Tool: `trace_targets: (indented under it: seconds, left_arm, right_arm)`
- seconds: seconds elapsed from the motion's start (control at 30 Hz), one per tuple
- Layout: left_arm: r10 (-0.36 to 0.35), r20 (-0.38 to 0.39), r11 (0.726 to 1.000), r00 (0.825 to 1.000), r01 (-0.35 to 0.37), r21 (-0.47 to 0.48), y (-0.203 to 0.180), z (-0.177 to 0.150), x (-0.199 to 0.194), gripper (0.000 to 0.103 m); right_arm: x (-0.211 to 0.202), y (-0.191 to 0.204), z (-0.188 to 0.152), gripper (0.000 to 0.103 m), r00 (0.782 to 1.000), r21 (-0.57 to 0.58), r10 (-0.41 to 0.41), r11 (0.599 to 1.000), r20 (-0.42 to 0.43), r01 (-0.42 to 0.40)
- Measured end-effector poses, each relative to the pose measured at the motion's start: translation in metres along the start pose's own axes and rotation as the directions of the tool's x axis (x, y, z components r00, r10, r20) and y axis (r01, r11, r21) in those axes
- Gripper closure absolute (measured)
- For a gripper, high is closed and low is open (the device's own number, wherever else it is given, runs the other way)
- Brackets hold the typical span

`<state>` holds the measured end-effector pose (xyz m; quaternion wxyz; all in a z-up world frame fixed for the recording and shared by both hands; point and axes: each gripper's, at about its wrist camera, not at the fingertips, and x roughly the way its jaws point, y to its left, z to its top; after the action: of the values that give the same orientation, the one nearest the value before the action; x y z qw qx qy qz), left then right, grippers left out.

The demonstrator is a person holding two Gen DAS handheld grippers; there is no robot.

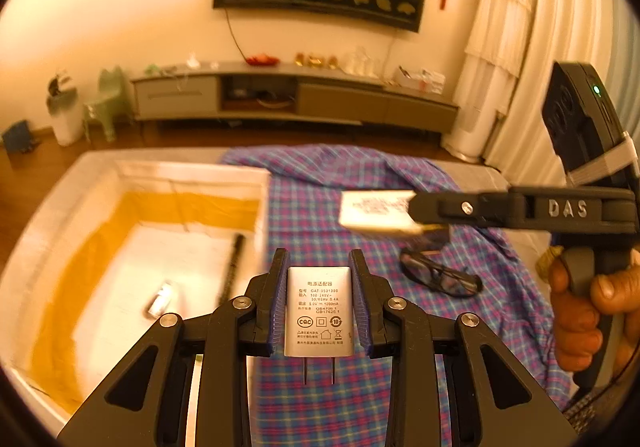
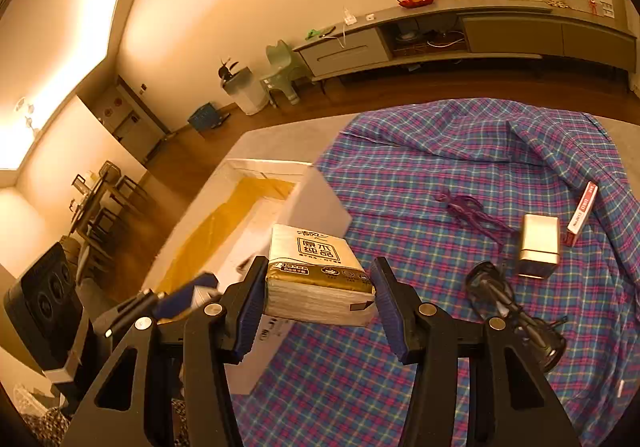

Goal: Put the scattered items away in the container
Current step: 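Lift the charger and tissue pack and carry both over the foam box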

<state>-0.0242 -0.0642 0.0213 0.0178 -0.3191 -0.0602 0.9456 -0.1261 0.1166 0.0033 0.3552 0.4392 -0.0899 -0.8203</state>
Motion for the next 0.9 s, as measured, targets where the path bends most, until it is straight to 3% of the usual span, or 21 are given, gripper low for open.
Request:
trace_targets:
  seconds: [0.3, 0.57, 0.9]
  left_arm:
    - [0.068, 0.073, 0.998, 0.995, -0.068, 0.0, 0.02, 0.007, -0.031, 0.072]
    - [0.164, 0.157, 0.985, 0.974, -0.171, 0.035, 0.033, 0.003, -0.06, 0.072]
    - [0.23, 0.177, 0.973, 0.957, -0.232, -0.01, 0.072, 0.0, -0.082, 0.072]
  right_arm:
    - [-0.008, 0.037, -0.01, 0.05, 0.998, -0.024, 0.055, 0.998, 0.027, -0.055]
    - [-0.004, 0.071, -0.016, 0.05, 0.995, -0.063, 0.094, 0.994, 0.032, -0.092]
    - [0.019, 0.111, -0.016, 0.05, 0.991, -0.109, 0.133, 0.985, 0.012, -0.131]
